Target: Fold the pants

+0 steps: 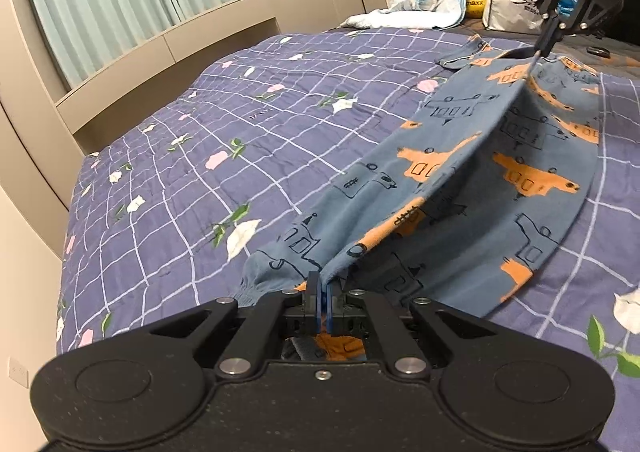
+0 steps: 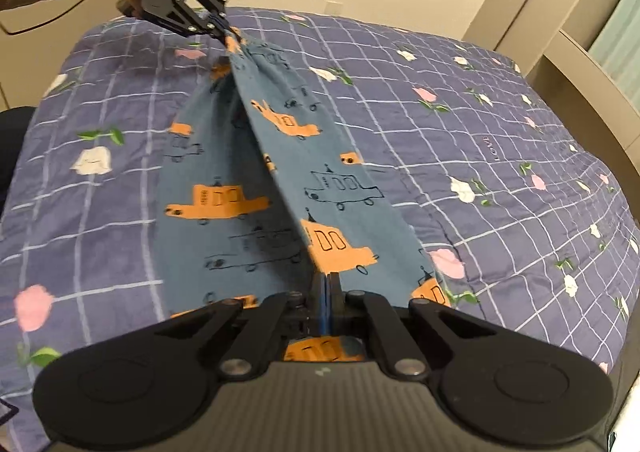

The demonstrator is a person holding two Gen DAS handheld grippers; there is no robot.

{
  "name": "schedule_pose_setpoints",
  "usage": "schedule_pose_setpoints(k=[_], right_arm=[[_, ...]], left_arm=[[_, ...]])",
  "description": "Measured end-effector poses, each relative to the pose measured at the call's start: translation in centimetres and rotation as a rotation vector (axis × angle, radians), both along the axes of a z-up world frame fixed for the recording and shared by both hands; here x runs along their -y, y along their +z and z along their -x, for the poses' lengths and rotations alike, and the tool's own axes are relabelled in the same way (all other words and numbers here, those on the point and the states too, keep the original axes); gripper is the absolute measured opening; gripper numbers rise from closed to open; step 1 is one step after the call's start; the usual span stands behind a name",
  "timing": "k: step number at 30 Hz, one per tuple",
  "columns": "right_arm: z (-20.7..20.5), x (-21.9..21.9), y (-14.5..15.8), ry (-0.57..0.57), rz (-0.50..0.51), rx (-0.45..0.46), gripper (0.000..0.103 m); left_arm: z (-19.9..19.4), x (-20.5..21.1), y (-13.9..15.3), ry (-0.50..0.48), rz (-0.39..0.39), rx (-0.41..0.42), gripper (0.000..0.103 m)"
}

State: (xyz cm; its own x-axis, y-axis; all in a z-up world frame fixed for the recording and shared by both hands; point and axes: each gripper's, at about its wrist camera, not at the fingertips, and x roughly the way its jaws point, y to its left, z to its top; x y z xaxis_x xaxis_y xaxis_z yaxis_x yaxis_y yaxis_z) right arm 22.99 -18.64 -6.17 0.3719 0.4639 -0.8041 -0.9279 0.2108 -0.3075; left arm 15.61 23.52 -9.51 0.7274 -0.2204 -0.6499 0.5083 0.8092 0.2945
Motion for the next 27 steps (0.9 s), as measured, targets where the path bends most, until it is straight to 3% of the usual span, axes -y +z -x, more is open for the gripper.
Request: schedule_pose_setpoints(k=[10,20,27], right_arm=[[5.2,-0.4,-2.2,0.011,-0.023,-0.077,0.000],[6.4,-0.5,-5.0,-0.012,-0.020,-0.145,0.000],[6.3,0.1,-4.8,-0.020,-0.039,-0.181,0.000]], left_arm=[[2.3,-0.5,-1.5,-0.025,0.007,-0.054,0.001],[2.3,-0.7,-3.1,-0.024,-0.012,-0.085,0.001],[2.2,-1.5,-2.2,-0.014,0.035,-0.076,0.001]])
